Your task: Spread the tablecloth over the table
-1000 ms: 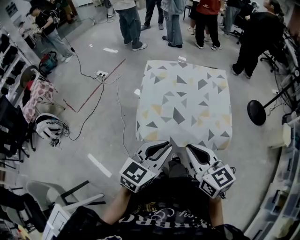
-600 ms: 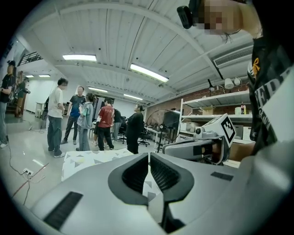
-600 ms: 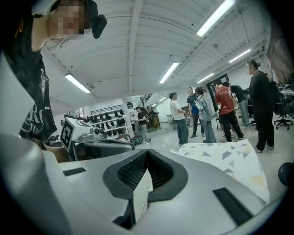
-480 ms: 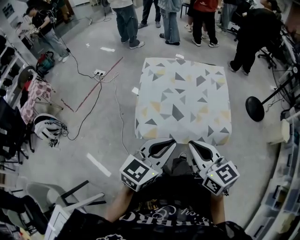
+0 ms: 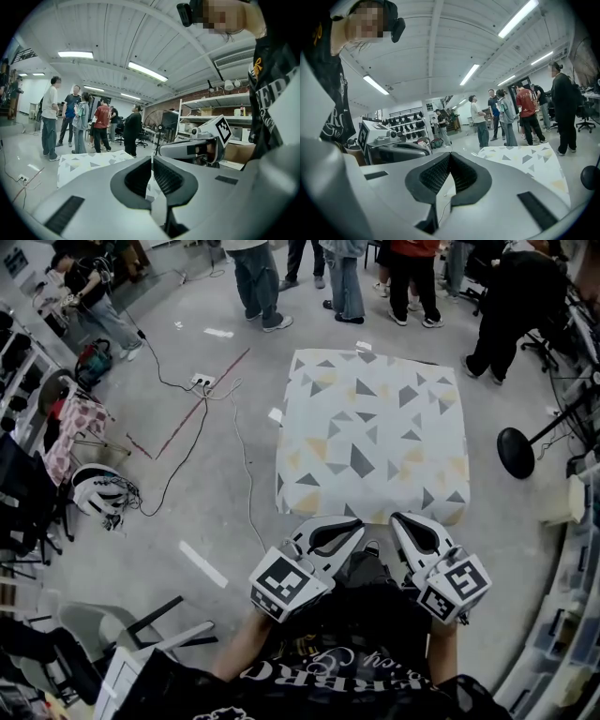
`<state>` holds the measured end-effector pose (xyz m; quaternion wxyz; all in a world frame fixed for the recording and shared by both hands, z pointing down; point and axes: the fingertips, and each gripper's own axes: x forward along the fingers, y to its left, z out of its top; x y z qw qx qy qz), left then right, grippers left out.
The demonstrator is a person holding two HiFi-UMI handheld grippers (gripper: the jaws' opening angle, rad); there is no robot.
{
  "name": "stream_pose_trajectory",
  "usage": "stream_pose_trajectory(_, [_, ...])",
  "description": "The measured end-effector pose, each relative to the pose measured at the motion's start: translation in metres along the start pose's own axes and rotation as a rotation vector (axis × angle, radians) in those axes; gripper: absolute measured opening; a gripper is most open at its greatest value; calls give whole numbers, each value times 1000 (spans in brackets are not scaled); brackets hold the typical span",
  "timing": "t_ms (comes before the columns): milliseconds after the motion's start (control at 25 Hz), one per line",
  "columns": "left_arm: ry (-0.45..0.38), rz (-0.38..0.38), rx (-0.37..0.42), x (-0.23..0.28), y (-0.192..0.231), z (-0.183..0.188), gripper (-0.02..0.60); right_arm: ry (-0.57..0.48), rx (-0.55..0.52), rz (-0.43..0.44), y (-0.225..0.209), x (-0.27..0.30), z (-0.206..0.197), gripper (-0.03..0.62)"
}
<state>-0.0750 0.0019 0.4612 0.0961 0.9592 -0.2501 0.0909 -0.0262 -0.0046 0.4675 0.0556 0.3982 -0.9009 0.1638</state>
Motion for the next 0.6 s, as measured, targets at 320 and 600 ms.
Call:
stream_pose_trajectory(320, [11, -1, 8, 5, 6, -4, 29, 8, 6, -2, -10, 4, -1, 14])
stream_pose_trajectory(600, [25, -3, 13, 7, 12, -3, 29, 11, 17, -3, -14, 7, 3, 14])
